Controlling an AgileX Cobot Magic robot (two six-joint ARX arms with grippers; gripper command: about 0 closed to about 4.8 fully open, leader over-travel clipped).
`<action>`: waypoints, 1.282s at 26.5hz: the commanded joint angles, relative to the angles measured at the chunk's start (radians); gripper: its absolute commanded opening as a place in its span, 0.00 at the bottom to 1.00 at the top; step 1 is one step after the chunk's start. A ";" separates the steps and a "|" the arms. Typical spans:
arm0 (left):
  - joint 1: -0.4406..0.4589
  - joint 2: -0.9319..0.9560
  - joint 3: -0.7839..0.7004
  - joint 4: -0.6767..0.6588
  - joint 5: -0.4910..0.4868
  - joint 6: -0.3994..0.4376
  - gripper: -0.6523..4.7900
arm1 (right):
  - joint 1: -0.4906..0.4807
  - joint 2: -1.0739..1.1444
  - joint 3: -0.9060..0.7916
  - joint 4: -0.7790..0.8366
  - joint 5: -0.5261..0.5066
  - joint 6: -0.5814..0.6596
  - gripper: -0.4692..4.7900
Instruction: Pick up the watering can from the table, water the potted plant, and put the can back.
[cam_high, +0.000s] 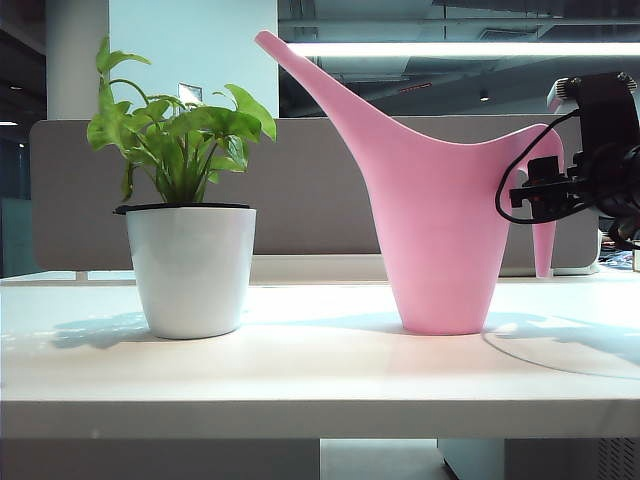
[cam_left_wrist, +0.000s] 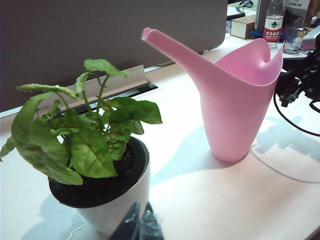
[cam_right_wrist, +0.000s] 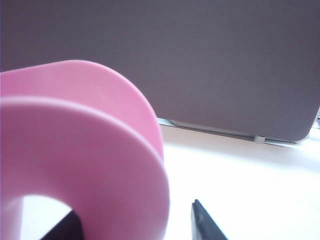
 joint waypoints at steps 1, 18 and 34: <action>0.000 -0.001 0.003 0.008 0.002 0.000 0.13 | -0.004 0.016 0.026 -0.005 -0.061 0.004 0.61; 0.000 -0.002 0.003 -0.005 0.001 0.000 0.13 | -0.005 0.054 0.090 -0.020 -0.070 0.026 0.36; 0.000 -0.002 0.003 -0.005 0.001 0.000 0.13 | -0.005 0.053 0.091 -0.020 -0.076 0.026 0.10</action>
